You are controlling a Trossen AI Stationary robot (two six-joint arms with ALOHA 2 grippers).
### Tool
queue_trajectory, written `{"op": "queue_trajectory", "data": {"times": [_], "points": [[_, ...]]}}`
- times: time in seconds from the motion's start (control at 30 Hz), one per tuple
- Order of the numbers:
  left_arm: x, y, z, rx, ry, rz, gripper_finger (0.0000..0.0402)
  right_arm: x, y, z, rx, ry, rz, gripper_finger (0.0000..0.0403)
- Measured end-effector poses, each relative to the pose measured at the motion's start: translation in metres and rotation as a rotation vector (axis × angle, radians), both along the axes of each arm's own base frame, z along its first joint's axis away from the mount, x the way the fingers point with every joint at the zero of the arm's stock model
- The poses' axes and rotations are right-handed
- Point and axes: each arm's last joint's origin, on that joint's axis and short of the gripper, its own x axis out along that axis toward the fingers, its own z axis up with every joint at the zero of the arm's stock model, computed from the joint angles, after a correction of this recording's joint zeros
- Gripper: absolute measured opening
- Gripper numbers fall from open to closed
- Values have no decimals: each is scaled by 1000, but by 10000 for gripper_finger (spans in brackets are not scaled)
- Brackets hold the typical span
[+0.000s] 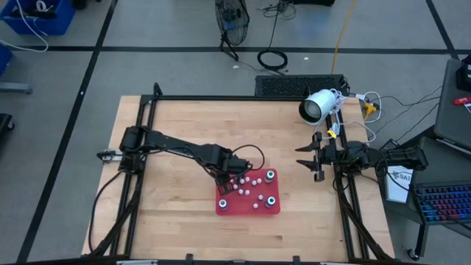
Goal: Pick & Place food coloring
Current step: Put the small black food coloring bottle into the red bin, then return to Home Position
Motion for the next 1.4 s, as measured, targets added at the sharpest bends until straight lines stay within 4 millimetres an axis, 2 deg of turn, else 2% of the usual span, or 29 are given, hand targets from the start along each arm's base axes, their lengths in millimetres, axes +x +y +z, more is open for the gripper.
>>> {"op": "queue_trajectory", "data": {"times": [0.2, 0.5, 0.63, 0.8, 0.9, 1.0, 1.1, 1.27, 1.4], "points": [[1, 4, -11, -38, -24, 3, 141, 0, 0, 0, 0, 0, 0, 177], [5, 5, -12, -44, -67, 18, 151, 0, 0, 0, 0, 1, 0, 178], [4, 3, -11, -69, -54, 26, 255, 0, 0, 0, 0, 0, 0, 176], [4, 3, 4, -122, -17, 29, 368, 0, 0, 0, 0, 0, 0, 174], [1, 0, 27, -62, -41, -4, 390, 0, 0, 0, 0, 0, 0, 176], [-7, 2, 62, 2, -81, -119, 372, 0, 0, 0, 0, 0, 0, 177], [-25, 11, 98, 51, -87, -120, 352, 0, 0, 0, 0, 0, 0, 177], [-67, 22, 164, 119, -226, -91, 328, 0, 0, 0, 0, -2, 0, 178], [-116, 23, 211, 330, -438, -140, 315, 0, 0, 0, 0, -2, 0, 177]]}}
